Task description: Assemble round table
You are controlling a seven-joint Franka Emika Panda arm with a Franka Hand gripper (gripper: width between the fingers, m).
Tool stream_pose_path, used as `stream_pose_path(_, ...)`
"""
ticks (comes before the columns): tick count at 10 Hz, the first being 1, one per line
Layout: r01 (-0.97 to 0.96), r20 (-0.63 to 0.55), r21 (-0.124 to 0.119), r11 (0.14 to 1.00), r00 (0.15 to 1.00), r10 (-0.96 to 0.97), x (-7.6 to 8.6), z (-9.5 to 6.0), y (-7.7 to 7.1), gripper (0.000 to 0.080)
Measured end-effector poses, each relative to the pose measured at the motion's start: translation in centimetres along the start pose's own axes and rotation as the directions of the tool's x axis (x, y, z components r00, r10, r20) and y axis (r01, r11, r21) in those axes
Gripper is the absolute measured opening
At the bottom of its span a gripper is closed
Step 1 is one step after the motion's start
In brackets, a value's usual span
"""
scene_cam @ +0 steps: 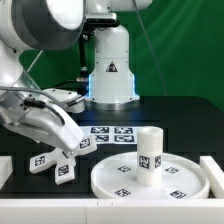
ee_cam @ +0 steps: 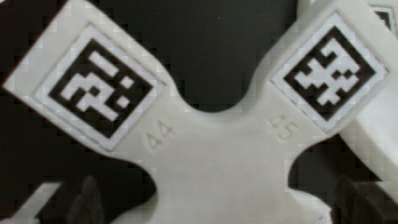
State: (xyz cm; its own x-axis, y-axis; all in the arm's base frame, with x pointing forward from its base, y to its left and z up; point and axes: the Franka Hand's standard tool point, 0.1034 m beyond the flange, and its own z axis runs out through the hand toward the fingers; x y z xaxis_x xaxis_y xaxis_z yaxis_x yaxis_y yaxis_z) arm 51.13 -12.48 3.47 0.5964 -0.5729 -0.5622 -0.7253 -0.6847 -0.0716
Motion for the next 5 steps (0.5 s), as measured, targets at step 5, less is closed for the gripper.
stream_pose_path(5, 0.005, 0.001, -0.005, 1.0, 1.0, -0.005, -0.12, 0.76, -0.25, 0.0649)
